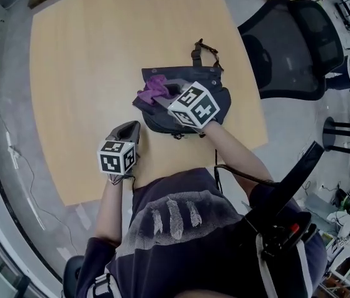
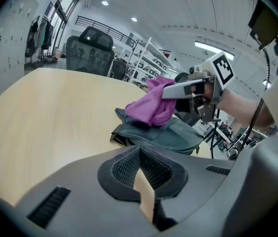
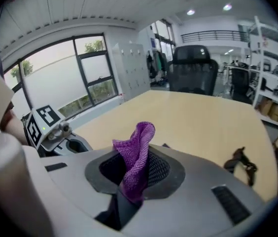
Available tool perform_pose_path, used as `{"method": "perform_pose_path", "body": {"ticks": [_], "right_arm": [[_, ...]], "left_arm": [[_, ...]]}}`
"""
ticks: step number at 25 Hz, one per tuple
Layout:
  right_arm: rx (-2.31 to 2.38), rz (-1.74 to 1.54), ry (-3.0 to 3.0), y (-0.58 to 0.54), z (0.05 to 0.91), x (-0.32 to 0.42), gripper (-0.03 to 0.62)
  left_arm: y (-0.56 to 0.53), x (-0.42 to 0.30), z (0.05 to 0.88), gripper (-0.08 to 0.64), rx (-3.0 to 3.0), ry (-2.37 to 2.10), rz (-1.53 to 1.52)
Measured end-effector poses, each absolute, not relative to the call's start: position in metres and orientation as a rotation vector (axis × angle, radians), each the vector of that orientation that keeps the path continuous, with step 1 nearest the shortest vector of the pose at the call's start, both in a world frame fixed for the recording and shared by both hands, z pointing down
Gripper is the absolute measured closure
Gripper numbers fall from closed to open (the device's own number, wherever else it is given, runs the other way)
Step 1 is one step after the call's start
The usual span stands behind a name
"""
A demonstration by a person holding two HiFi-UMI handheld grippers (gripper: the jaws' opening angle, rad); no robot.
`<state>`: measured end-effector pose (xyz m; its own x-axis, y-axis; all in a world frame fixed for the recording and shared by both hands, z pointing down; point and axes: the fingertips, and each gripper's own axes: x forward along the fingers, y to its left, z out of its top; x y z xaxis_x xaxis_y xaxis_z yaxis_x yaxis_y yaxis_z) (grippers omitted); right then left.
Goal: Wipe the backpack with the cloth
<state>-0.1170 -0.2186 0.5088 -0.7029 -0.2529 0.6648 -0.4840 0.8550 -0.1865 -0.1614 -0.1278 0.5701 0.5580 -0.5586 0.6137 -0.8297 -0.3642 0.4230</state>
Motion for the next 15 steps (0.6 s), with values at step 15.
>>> {"method": "perform_pose_path", "body": {"ticks": [15], "right_arm": [[1.308, 0.320, -1.892, -0.338, 0.515, 0.159, 0.522]], "left_arm": [[-0.147, -0.113, 0.560, 0.552, 2.147, -1.055, 0.559]]}}
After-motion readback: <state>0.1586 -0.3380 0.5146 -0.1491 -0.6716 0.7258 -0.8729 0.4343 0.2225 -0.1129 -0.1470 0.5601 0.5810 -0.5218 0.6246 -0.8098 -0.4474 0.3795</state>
